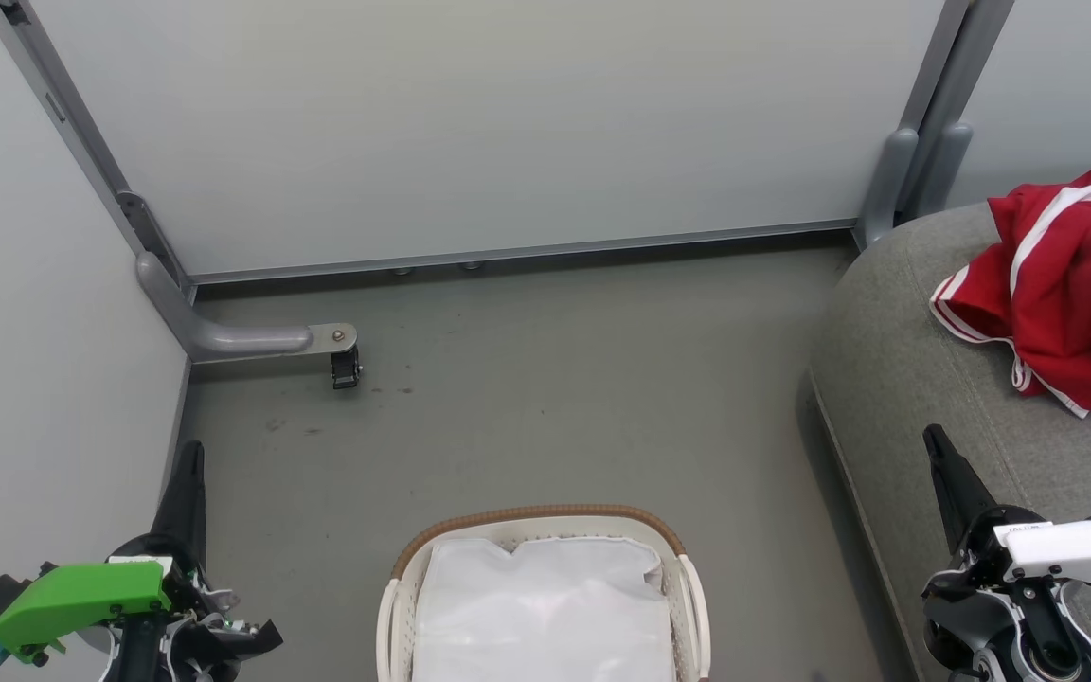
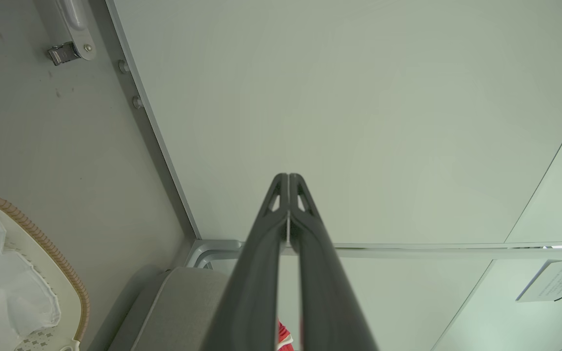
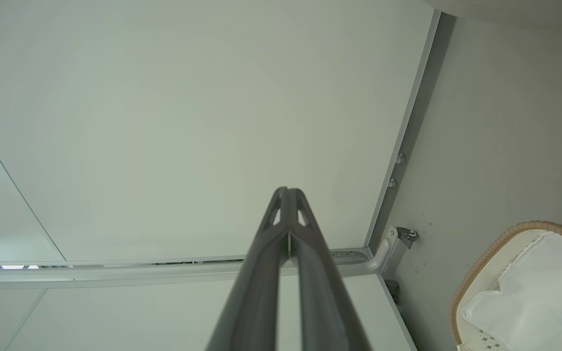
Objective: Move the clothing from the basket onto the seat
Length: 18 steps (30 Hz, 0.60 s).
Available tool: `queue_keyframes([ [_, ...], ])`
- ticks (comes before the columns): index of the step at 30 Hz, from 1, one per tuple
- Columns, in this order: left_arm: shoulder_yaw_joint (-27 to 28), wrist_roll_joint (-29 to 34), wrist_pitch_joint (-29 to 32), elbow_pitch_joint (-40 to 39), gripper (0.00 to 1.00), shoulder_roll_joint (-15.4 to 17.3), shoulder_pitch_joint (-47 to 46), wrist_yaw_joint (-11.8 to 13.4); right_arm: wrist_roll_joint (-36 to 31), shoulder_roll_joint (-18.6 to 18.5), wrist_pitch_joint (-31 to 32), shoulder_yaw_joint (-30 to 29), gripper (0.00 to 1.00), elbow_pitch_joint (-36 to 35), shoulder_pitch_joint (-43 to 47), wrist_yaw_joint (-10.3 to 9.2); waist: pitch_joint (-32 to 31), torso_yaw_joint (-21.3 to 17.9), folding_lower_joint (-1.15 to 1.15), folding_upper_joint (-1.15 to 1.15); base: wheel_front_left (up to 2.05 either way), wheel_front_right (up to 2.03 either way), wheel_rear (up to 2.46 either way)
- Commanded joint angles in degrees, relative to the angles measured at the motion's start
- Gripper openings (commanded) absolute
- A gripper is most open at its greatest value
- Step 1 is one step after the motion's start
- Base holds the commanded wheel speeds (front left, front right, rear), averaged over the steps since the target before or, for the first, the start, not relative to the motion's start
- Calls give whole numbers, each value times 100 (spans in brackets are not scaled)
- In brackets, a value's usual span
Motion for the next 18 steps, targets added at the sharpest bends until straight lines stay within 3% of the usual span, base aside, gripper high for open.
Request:
queue_keyframes([
  [1,13,-21,25,-9,0,-5,-63,-32,19,-34,18,-14,0,-24,-49,0,0,0,0,0,0,0,0],
  [18,12,-22,24,-10,0,-4,-63,-31,19,-34,18,-13,0,-24,-49,0,0,0,0,0,0,0,0],
])
